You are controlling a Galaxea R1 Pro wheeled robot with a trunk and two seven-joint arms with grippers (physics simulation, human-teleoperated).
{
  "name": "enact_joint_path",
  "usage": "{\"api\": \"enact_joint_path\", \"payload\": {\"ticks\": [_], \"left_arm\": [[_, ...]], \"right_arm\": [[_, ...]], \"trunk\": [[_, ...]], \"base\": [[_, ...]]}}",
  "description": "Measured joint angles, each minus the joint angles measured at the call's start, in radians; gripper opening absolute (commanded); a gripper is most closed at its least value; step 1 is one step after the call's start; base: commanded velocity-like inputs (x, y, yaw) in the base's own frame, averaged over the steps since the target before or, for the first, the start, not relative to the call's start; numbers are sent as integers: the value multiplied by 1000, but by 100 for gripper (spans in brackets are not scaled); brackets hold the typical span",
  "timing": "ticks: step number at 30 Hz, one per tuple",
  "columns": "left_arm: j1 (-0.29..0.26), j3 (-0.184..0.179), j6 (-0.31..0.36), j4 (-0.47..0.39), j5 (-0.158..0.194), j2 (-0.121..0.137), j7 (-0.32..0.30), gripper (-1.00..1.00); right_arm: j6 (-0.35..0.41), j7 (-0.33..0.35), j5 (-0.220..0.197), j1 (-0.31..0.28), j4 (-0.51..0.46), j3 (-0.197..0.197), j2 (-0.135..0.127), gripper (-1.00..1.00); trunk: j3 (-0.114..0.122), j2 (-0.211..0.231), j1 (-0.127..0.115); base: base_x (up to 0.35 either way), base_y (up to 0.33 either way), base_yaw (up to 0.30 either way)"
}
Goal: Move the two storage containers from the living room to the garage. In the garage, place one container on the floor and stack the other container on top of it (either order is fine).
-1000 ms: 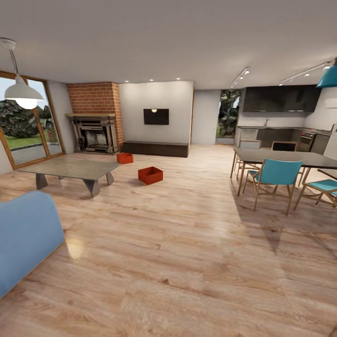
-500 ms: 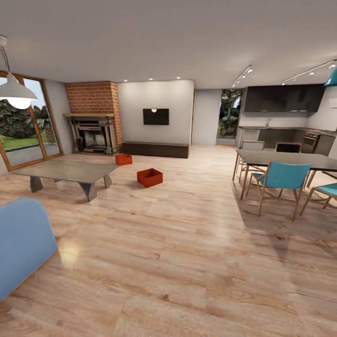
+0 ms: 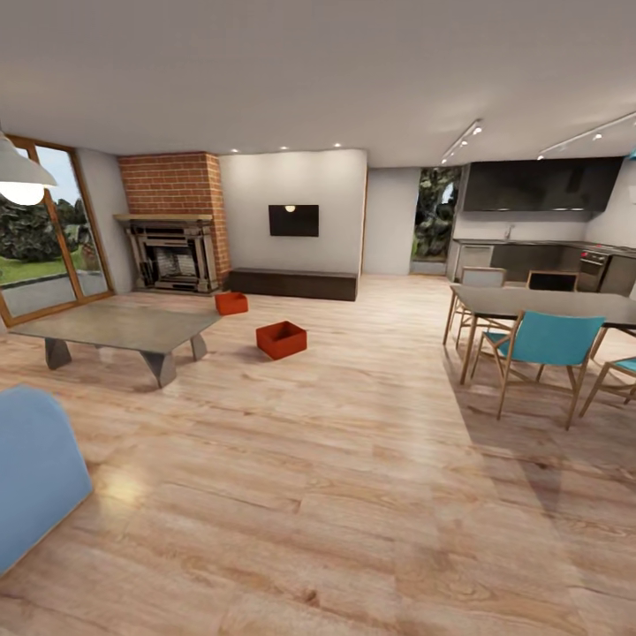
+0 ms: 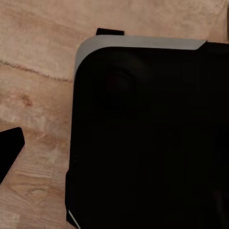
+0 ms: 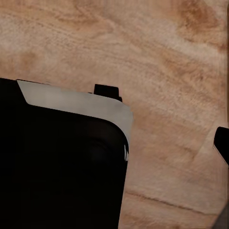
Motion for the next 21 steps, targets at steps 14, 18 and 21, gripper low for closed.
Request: {"api": "enact_joint_path", "payload": {"ticks": [14, 18, 21], "left_arm": [[0, -1, 0, 1, -1, 0, 0, 100], [0, -1, 0, 1, -1, 0, 0, 100], [0, -1, 0, 1, -1, 0, 0, 100]], "right_arm": [[0, 0, 0, 0, 0, 0, 0, 100], [0, 0, 0, 0, 0, 0, 0, 100], [0, 0, 0, 0, 0, 0, 0, 100]], "trunk": [[0, 0, 0], [0, 0, 0], [0, 0, 0]], "base": [[324, 0, 0], [324, 0, 0], [324, 0, 0]]}}
